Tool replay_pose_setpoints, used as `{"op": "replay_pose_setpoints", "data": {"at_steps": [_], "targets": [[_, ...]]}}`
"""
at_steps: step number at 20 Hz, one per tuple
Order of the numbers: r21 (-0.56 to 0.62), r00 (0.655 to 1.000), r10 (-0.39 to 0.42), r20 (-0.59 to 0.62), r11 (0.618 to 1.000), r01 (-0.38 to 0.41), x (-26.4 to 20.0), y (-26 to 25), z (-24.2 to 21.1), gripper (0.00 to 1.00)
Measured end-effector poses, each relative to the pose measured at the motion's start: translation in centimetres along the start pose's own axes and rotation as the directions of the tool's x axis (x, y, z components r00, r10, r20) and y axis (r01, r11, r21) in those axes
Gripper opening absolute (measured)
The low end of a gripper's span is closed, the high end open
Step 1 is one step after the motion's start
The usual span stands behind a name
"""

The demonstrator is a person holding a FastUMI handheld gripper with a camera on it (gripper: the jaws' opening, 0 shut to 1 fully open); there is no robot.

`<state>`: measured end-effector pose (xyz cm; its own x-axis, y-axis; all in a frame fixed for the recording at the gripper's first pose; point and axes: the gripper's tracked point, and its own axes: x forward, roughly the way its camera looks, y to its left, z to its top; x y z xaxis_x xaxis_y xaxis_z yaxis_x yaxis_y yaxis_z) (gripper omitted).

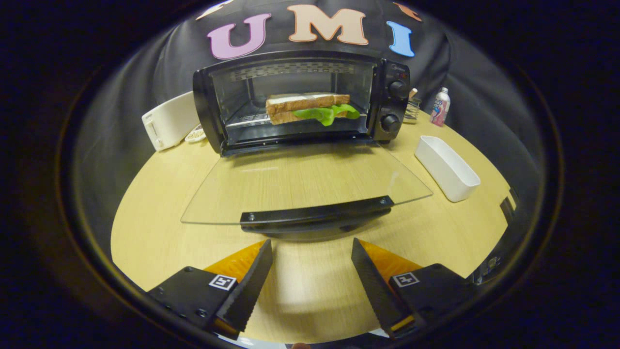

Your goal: Open the toaster oven, put the food inside, and close the toaster oven door.

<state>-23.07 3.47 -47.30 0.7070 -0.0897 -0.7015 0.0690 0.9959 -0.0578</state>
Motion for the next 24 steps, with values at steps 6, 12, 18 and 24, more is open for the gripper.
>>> {"op": "replay_pose_setpoints", "data": {"at_steps": [6,12,18,24], "targets": [[0.027,0.997,0.016,0.074,0.999,-0.018,-1.1,0.4,2.9,1.0],[0.02,0.987,0.028,0.155,0.999,-0.032,-1.1,1.1,8.1,1.0],[0.061,0.969,0.049,0.241,0.996,-0.066,-0.4,2.9,13.9,1.0],[0.082,0.956,0.062,0.285,0.993,-0.088,0.4,3.7,17.4,1.0]]}}
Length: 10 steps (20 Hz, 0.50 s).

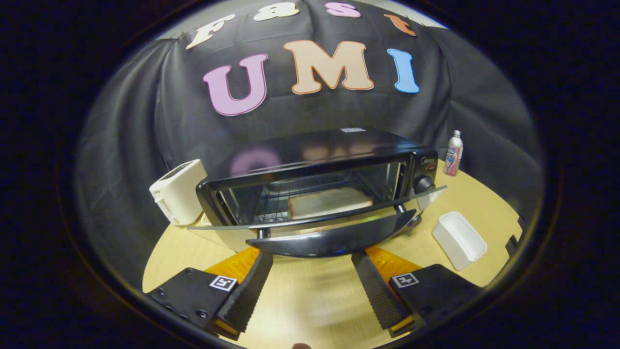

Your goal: Open the toaster oven, put the food inside, and close the toaster oven door.

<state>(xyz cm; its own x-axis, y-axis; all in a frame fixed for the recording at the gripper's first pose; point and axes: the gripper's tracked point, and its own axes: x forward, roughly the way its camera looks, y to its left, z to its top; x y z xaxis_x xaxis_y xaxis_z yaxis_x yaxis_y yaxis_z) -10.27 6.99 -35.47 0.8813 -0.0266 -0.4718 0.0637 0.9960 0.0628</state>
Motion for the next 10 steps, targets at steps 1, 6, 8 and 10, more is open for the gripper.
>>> {"op": "replay_pose_setpoints", "data": {"at_steps": [1,6,8,10], "targets": [[0.011,1.0,0.002,0.01,1.0,-0.002,0.4,0.2,0.6,1.0],[0.039,0.999,0.008,0.044,0.999,-0.01,1.7,0.9,3.1,1.0],[0.039,0.999,0.012,0.048,0.999,-0.014,2.2,1.1,3.5,1.0],[0.039,0.999,0.016,0.045,0.999,-0.017,2.4,1.2,3.7,1.0]]}}
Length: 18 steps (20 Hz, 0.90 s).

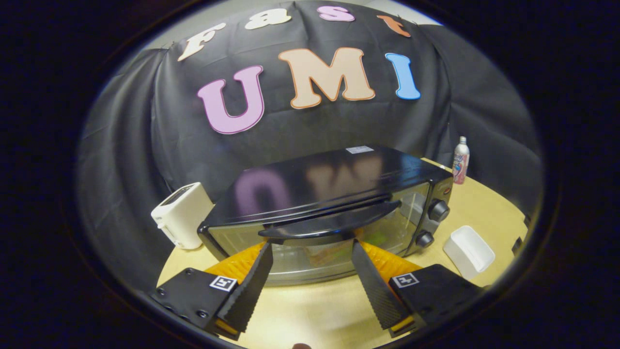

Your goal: Open the toaster oven, put the food inside, and close the toaster oven door.

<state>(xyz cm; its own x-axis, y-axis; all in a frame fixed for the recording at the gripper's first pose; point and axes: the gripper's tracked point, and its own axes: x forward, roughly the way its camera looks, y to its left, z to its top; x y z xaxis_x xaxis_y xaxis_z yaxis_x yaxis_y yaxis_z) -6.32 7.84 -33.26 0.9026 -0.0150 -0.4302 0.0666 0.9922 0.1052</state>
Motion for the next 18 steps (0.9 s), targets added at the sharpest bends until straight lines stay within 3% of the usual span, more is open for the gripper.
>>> {"op": "replay_pose_setpoints", "data": {"at_steps": [5,8,18], "targets": [[-0.03,1.0,-0.003,0.013,1.0,0.003,-2.1,-0.8,0.4,1.0],[-0.062,0.998,0.029,0.057,0.998,-0.025,-4.5,-0.5,2.8,1.0],[-0.145,0.951,0.163,0.262,0.981,-0.128,-10.9,2.4,19.7,1.0]]}}
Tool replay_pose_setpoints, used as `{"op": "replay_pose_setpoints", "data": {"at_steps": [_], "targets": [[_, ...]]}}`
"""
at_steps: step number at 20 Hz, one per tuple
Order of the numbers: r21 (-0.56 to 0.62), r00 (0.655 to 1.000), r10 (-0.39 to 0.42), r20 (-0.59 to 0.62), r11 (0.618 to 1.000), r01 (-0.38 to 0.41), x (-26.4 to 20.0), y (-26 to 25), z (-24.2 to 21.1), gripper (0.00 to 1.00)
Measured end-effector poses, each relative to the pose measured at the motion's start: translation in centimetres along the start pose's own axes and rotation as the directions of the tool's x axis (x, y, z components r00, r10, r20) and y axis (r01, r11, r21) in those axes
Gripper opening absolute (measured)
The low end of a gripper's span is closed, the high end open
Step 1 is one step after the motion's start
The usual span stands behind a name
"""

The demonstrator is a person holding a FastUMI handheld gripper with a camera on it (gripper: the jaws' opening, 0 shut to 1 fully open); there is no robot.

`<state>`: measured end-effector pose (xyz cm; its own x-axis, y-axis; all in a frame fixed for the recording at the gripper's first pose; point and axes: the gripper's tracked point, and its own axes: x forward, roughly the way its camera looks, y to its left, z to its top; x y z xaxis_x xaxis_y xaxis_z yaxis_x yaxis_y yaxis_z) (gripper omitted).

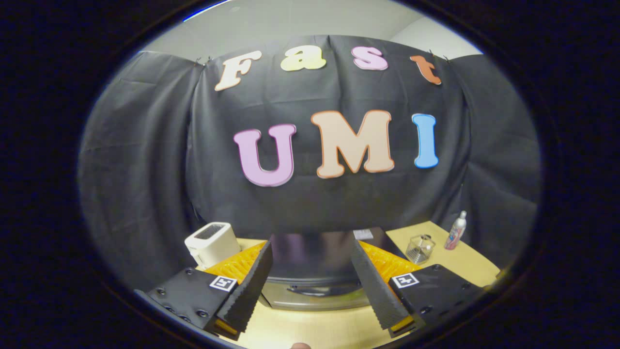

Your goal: Open the toaster oven, put the food inside, and close the toaster oven door.

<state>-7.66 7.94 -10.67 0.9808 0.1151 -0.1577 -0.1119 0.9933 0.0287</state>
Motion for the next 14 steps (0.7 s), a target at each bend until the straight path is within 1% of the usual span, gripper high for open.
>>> {"op": "replay_pose_setpoints", "data": {"at_steps": [3,5,9,14], "targets": [[0.019,0.996,0.043,0.076,0.999,-0.044,-0.1,1.0,5.7,1.0],[0.01,0.991,0.072,0.11,0.997,-0.073,-0.6,1.5,8.4,1.0],[-0.045,0.982,0.101,0.162,0.994,-0.095,-1.1,1.8,11.2,1.0],[-0.031,0.968,0.138,0.21,0.99,-0.135,-1.5,2.2,12.9,1.0]]}}
